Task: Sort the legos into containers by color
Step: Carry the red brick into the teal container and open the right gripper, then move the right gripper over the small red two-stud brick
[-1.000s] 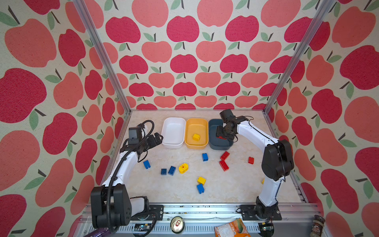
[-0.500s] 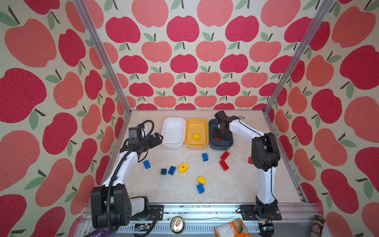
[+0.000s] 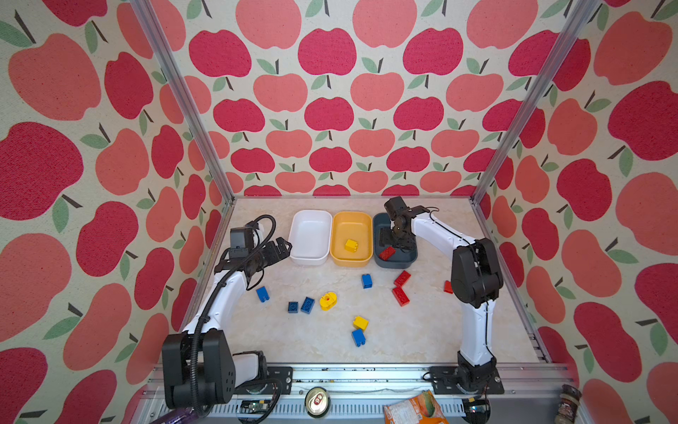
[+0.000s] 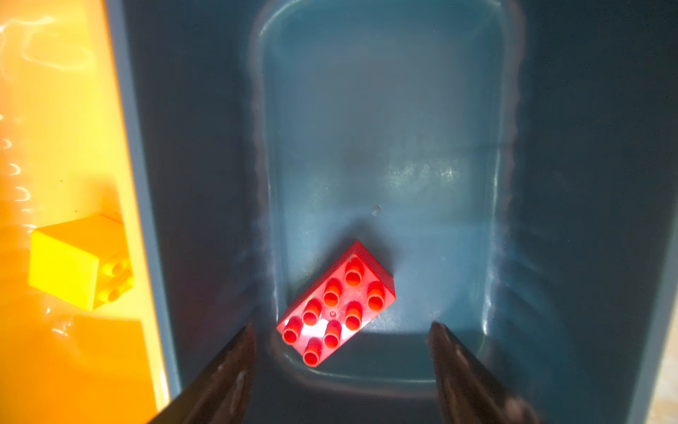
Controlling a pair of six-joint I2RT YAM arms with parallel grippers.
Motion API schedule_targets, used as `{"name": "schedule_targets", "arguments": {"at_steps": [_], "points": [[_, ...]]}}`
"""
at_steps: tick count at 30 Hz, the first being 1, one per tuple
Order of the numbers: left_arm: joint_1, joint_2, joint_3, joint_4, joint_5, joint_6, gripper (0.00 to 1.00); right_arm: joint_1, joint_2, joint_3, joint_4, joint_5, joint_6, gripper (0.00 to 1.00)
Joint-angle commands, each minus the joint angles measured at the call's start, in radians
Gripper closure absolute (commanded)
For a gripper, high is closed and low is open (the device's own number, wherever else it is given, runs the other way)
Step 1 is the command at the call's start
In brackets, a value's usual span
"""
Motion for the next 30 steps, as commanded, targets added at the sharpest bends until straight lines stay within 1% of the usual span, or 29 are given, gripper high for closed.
{"name": "schedule_targets", "arguments": {"at_steps": [1,9,14,19,24,30], "points": [[-0.002,-0.014,0.001,0.002,0.003,-0.008,0.03,0.0,-0.085,-0.022,-0.029,0.012,-0.007,0.23],[-0.003,-0.019,-0.004,0.007,0.003,-0.009,0.03,-0.02,-0.217,-0.116,-0.029,-0.003,-0.007,0.23],[-0.003,-0.017,-0.001,0.009,0.006,-0.009,0.03,-0.057,-0.319,-0.2,-0.032,-0.008,-0.007,0.23],[-0.002,-0.021,-0.002,0.008,0.004,-0.009,0.03,-0.116,-0.418,-0.302,-0.031,-0.033,-0.007,0.23],[-0.002,-0.022,-0.004,0.011,0.006,-0.009,0.03,-0.178,-0.487,-0.396,-0.043,-0.036,-0.025,0.23],[-0.003,-0.023,-0.001,0.007,0.006,-0.008,0.03,-0.287,-0.56,-0.53,-0.04,-0.034,-0.053,0.24]]}}
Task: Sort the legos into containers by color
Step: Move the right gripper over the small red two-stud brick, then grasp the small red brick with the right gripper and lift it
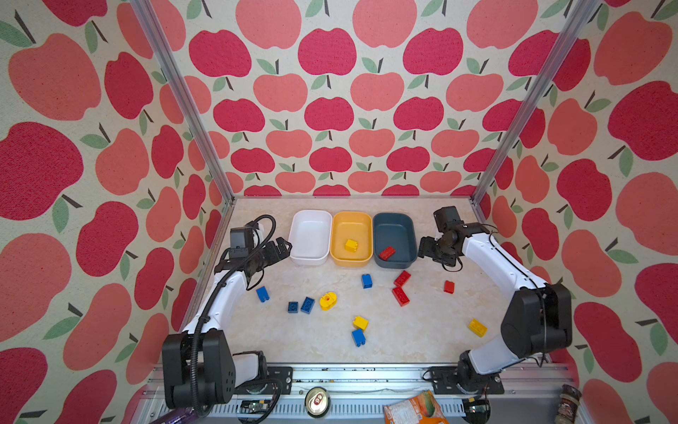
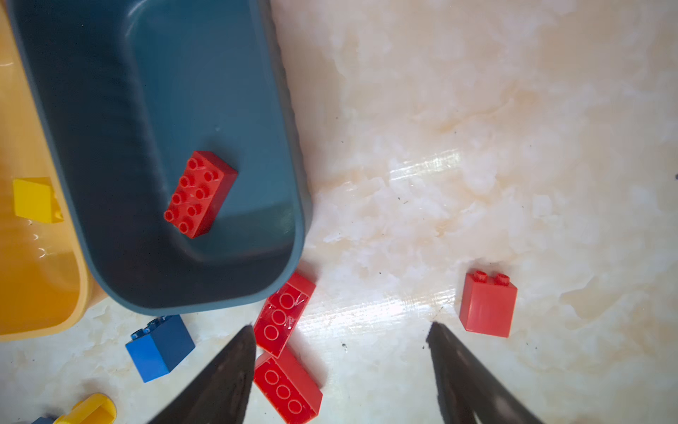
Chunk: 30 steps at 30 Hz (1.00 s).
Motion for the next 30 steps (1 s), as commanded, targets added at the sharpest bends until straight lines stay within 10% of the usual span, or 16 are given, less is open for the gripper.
{"name": "schedule_targets", "arguments": {"at_steps": [1,30], "points": [[-0.003,-0.023,-0.001,0.007,0.005,-0.007,0.03,-0.057,-0.046,-0.068,-0.029,-0.005,-0.037,0.24],[-0.001,-0.022,-0.002,-0.002,-0.002,0.0,0.03,-0.235,0.135,-0.258,0.16,0.033,-0.135,0.48]]}}
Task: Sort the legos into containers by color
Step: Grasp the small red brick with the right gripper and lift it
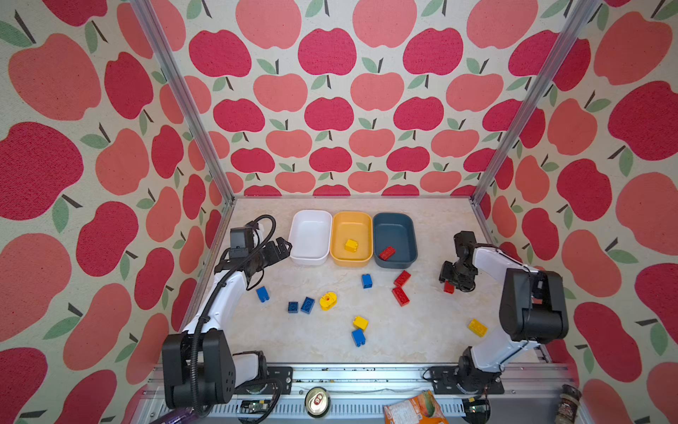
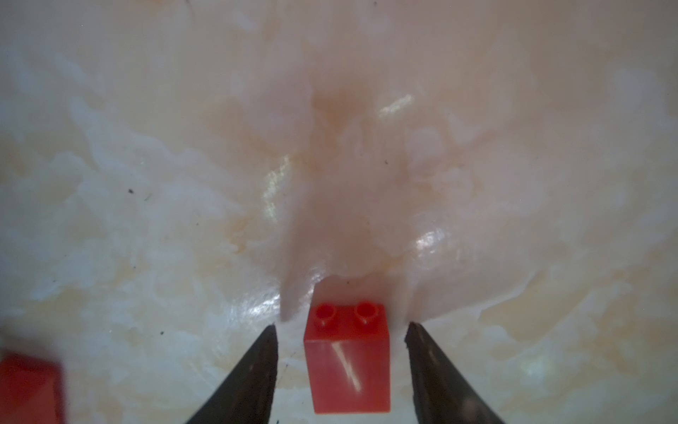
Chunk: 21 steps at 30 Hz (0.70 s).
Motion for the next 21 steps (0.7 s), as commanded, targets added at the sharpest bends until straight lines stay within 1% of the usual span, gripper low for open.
{"name": "schedule_targets", "arguments": {"at_steps": [1,10,12,17,21], "points": [[-0.002,-0.02,-0.002,-0.001,-0.002,-0.003,0.03,-0.007,0.02,-0.016,0.008,0.018,-0.018,0.5],[-0.001,-0.021,-0.004,0.002,-0.003,-0.005,0.03,-0.007,0.025,-0.029,0.016,0.011,-0.015,0.68],[-0.002,-0.021,-0.006,-0.001,-0.004,-0.004,0.03,-0.008,0.019,-0.028,0.014,0.007,-0.014,0.7],[-0.002,-0.024,-0.012,0.004,-0.002,-0.007,0.03,-0.004,-0.012,-0.023,0.005,-0.021,0.003,0.72],[-0.002,-0.032,-0.014,0.007,-0.003,-0.009,0.03,0.025,-0.067,0.0,-0.008,-0.048,0.014,0.72]]}}
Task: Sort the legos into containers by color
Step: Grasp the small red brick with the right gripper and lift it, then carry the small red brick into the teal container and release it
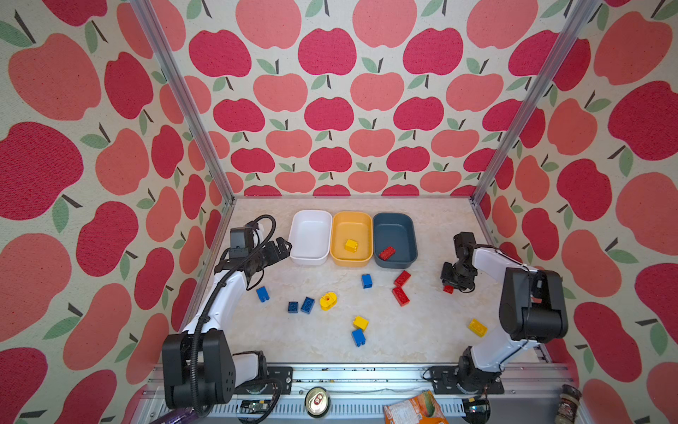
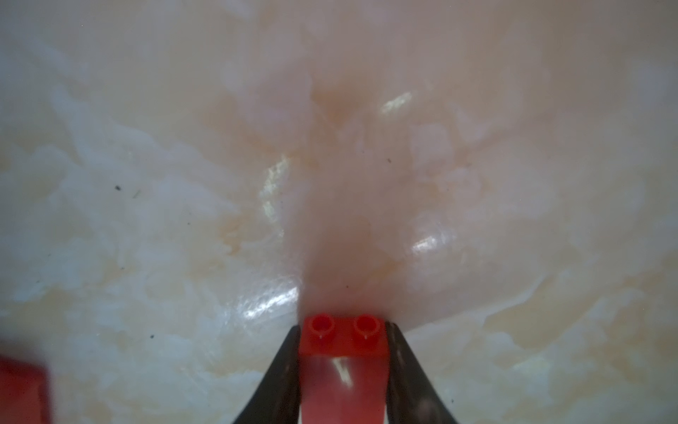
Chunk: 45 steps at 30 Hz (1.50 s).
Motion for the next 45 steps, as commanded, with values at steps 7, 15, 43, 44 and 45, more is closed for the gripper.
{"name": "schedule_targets", "arguments": {"at_steps": [7,15,43,44,45], "points": [[-0.002,-0.042,-0.033,0.026,0.009,-0.021,0.03,0.112,-0.148,0.086,-0.008,-0.097,0.07,0.72],[-0.002,-0.063,-0.052,0.034,0.015,-0.03,0.03,0.277,-0.084,0.291,-0.023,-0.072,0.078,0.72],[0.015,-0.144,-0.099,-0.019,0.007,-0.029,0.03,0.351,0.312,0.653,-0.087,-0.005,-0.004,0.48],[0.016,-0.143,-0.099,-0.018,0.007,-0.029,0.03,0.351,0.311,0.653,-0.088,-0.005,-0.004,0.48],[0.016,-0.143,-0.099,-0.018,0.007,-0.029,0.03,0.352,0.308,0.65,-0.088,-0.005,-0.002,0.48]]}}
